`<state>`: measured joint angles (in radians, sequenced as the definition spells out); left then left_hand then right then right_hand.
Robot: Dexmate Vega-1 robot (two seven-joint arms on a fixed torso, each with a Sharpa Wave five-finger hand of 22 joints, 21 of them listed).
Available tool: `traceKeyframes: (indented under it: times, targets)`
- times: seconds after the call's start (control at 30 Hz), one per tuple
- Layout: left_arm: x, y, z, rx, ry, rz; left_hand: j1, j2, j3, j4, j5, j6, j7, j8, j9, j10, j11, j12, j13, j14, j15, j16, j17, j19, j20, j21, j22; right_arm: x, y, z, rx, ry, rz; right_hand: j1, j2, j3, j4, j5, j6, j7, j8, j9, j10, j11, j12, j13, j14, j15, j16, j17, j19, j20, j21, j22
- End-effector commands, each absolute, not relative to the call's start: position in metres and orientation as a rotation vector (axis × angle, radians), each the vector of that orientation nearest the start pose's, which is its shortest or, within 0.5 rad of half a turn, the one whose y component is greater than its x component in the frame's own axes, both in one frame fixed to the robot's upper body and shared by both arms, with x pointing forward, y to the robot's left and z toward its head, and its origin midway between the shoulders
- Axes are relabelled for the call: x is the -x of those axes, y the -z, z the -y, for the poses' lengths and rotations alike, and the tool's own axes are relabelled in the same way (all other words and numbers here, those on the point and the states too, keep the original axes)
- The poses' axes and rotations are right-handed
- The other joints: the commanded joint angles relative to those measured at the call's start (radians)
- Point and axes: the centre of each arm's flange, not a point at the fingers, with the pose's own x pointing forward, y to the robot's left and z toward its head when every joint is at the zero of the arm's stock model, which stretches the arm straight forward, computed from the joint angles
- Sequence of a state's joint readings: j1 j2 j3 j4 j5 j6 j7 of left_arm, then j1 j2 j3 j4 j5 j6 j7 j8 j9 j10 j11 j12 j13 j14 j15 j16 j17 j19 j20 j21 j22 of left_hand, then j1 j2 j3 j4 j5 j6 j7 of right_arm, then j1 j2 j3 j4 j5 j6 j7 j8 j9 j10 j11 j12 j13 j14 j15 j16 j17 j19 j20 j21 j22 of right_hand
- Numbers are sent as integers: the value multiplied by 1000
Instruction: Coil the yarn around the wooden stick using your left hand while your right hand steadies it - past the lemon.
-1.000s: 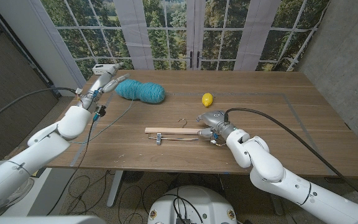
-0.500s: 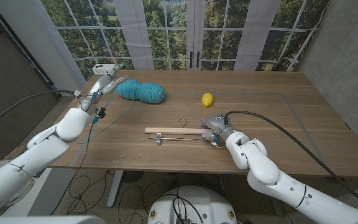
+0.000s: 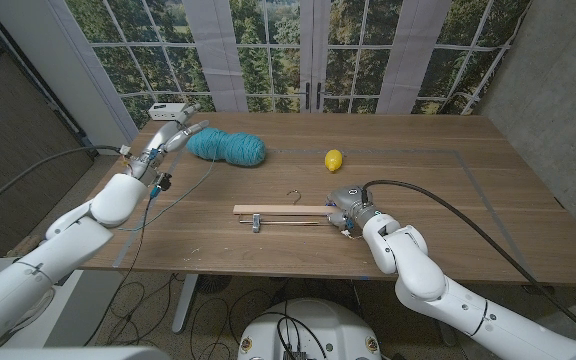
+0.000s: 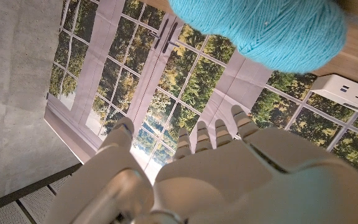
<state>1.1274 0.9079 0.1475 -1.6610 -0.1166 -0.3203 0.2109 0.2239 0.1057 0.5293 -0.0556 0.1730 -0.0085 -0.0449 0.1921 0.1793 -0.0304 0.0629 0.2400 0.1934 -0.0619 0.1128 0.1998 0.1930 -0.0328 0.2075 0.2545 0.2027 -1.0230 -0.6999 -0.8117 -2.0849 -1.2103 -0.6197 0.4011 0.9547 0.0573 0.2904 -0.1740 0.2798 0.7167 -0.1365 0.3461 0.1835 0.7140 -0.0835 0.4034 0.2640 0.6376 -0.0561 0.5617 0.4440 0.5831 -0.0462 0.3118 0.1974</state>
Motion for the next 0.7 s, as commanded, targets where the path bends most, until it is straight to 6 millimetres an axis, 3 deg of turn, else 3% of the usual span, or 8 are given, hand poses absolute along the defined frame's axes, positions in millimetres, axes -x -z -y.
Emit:
traceKeyframes:
  times: [0.03, 0.07, 0.1, 0.17, 0.23, 0.3, 0.43, 0.7]
  targets:
    - [-542, -22, -381, -713, -42, 814, -15, -3, -1, 7, -4, 3, -9, -1, 2, -1, 8, -1, 3, -5, 3, -2, 2, -5, 4, -4, 2, -526, 120, 128, 1778, -8, 457, 180, 28, 3, -4, 10, 146, -10, 39, 21, 132, -5, 83, 49, 98, -175, 115, 135, 59, -3, 47, 16]
    - [-543, -21, -382, -708, -43, 813, -16, -3, -1, 8, -4, 3, -9, -1, 2, -1, 7, -1, 3, -6, 4, -2, 2, -5, 5, -4, 2, -527, 121, 129, 1773, -4, 479, 214, 33, 4, -4, 5, 172, -9, 50, 23, 153, -16, 99, 60, 133, -178, 139, 162, 69, -3, 59, 20]
    - [-543, -21, -383, -706, -45, 813, -18, -4, -2, 9, -4, 3, -9, -2, 2, 0, 7, 0, 3, -6, 4, -2, 2, -5, 5, -4, 2, -527, 122, 130, 1767, 1, 503, 255, 42, 2, 0, -6, 246, -1, 80, 26, 219, -12, 138, 79, 181, -177, 171, 204, 86, -8, 82, 28]
    - [-543, -21, -383, -701, -44, 811, -21, -4, -4, 12, -4, 3, -9, -2, 2, 0, 7, -1, 3, -6, 4, -2, 3, -5, 5, -3, 3, -529, 123, 132, 1771, 11, 515, 289, 43, -3, 1, -18, 291, -1, 98, 27, 275, -20, 173, 100, 223, -177, 204, 247, 95, -18, 104, 38]
    - [-543, -21, -382, -710, -47, 809, -25, -4, -6, 14, -3, 3, -10, -2, 2, 1, 7, -1, 3, -5, 4, -2, 3, -5, 5, -4, 3, -531, 123, 135, 1754, 13, 516, 305, 37, -10, 1, -23, 307, 2, 104, 27, 290, -24, 185, 110, 241, -177, 223, 274, 93, -21, 115, 45]
    - [-544, -21, -382, -713, -40, 807, -29, -4, -7, 16, -3, 4, -9, -2, 2, 1, 7, -1, 3, -6, 4, -2, 3, -5, 5, -4, 3, -532, 125, 137, 1742, 27, 533, 319, 35, -20, 6, -27, 311, 7, 104, 28, 291, -30, 191, 123, 264, -175, 252, 312, 88, -25, 130, 58]
    - [-544, -24, -381, -720, -44, 811, -35, -5, -11, 20, -3, 1, -11, -3, 1, 2, 8, -2, 3, -5, 5, -1, 4, -5, 6, -3, 4, -530, 126, 142, 1698, 83, 601, 330, 38, -32, 16, -27, 301, 13, 105, 40, 292, -40, 201, 143, 250, -173, 263, 353, 53, -38, 140, 76]
    - [-536, -42, -380, -755, -49, 848, -44, -5, -14, 25, -2, 0, -12, -4, 1, 3, 7, -2, 3, -5, 5, -1, 4, -5, 6, -3, 4, -511, 116, 147, 1562, 286, 840, 333, 59, -42, 34, -20, 284, 7, 121, 75, 275, -50, 214, 181, 231, -174, 247, 393, 5, -29, 148, 86]
